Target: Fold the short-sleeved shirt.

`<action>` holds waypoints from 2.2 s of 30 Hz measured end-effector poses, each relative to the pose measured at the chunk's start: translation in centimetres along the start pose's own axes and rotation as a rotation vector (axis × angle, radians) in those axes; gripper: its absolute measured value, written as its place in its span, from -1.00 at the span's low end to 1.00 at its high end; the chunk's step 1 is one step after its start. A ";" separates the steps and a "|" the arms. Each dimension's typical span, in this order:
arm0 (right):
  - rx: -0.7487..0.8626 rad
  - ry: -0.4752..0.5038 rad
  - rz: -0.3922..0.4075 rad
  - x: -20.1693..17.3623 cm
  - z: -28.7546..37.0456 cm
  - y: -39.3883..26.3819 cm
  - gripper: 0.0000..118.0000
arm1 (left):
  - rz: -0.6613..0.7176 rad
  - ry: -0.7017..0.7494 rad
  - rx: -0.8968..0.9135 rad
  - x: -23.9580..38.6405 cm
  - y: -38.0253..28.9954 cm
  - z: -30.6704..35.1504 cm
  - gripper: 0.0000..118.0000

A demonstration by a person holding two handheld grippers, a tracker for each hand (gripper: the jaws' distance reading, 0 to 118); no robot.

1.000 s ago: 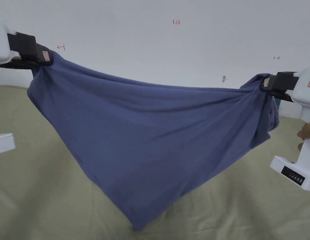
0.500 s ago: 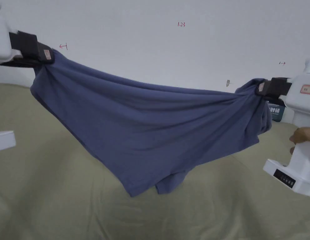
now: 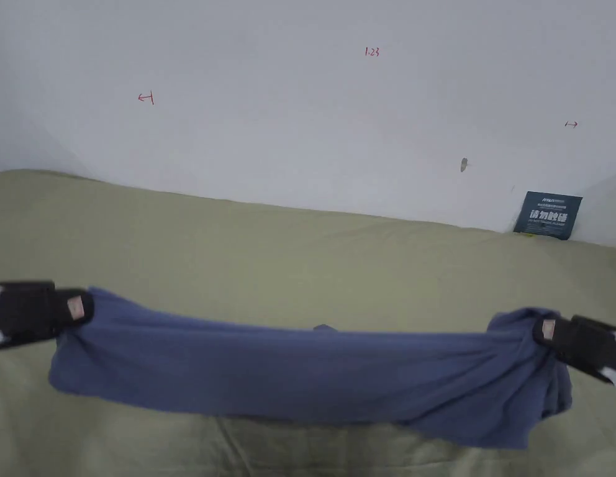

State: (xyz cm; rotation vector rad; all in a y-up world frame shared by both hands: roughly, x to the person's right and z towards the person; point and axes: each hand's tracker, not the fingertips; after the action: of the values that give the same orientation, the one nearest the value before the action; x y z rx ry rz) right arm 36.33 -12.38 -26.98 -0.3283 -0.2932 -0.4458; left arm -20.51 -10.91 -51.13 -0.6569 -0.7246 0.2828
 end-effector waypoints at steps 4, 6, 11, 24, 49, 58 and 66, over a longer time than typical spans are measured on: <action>-0.120 -0.066 -0.021 0.1 2.4 -3.4 -0.88 | 0.064 0.026 -0.076 -0.4 -5.4 2.3 -1.00; -0.194 -0.102 0.003 0.1 3.3 -4.9 -0.88 | 0.100 0.044 -0.142 -0.7 -7.7 3.1 -1.00; -0.310 -0.151 -0.018 1.6 5.8 -9.1 -0.88 | 0.121 0.098 -0.248 -1.1 -13.7 5.0 -1.00; -0.344 -0.199 -0.152 3.4 9.3 -13.1 -0.23 | 0.262 0.177 -0.387 -0.5 -20.2 7.8 -0.53; -0.246 -0.225 0.271 -14.6 18.8 -23.4 -0.99 | -0.269 0.211 -0.206 23.4 -30.8 5.0 -1.00; -0.263 -0.197 0.268 -14.1 19.4 -23.7 -0.99 | -0.207 0.293 -0.192 19.2 -28.8 6.3 -1.00; -0.221 -0.172 0.197 -11.3 18.8 -19.3 -0.99 | -0.037 0.590 -0.256 7.7 -21.7 7.3 0.86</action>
State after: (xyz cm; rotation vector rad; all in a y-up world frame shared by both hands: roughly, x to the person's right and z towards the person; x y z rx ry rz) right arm 13.85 -17.65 -9.12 -0.6082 -0.3765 -0.2558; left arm -19.62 -20.70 -29.03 -0.9149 -0.2047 -0.0465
